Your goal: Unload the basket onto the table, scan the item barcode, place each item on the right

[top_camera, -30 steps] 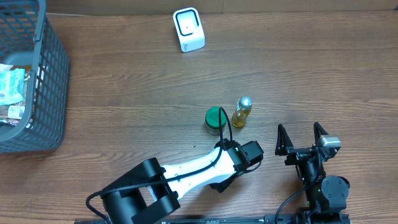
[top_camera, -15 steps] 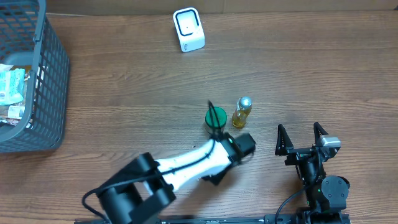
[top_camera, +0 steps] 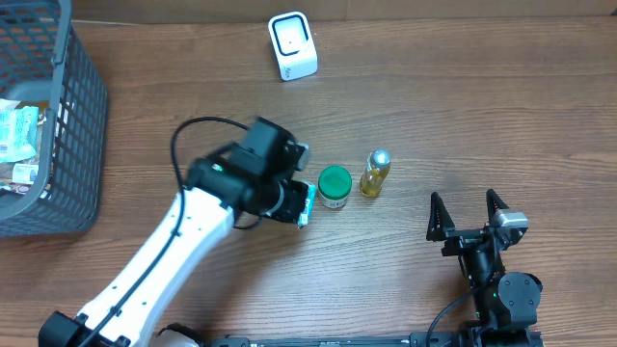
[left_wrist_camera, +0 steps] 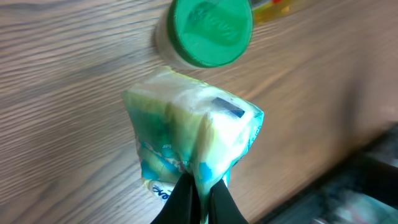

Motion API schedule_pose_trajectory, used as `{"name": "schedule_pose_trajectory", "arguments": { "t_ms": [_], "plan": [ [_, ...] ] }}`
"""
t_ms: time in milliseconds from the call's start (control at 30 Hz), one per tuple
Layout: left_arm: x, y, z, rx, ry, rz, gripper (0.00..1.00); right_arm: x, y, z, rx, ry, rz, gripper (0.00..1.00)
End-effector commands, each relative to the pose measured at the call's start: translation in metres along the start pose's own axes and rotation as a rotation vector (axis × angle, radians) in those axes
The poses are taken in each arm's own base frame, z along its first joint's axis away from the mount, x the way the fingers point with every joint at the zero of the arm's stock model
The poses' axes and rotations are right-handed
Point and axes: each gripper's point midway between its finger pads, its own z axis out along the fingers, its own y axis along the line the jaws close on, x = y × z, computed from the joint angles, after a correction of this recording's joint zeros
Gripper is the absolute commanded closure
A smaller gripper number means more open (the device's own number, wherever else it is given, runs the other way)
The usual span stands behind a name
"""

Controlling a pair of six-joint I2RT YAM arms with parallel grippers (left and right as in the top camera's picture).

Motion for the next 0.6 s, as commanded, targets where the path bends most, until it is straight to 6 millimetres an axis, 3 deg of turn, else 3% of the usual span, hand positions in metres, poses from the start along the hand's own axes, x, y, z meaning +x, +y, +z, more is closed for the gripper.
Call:
{"name": "schedule_pose_trajectory", "arguments": {
  "t_ms": [0, 367, 567],
  "plan": [
    [0.002, -0.023, -0.003, 0.269, 0.038, 0.045, 0.96, 0.003, 0.000, 0.000, -0.001, -0.001, 0.004, 0.00],
    [-0.020, 0.008, 0.013, 0.503, -0.021, -0.066, 0.96, 0.003, 0.000, 0.000, -0.001, -0.001, 0.004, 0.00],
    [-0.022, 0.030, 0.030, 0.626, -0.031, -0.175, 0.96, 0.003, 0.000, 0.000, -0.001, -0.001, 0.004, 0.00]
  ]
}}
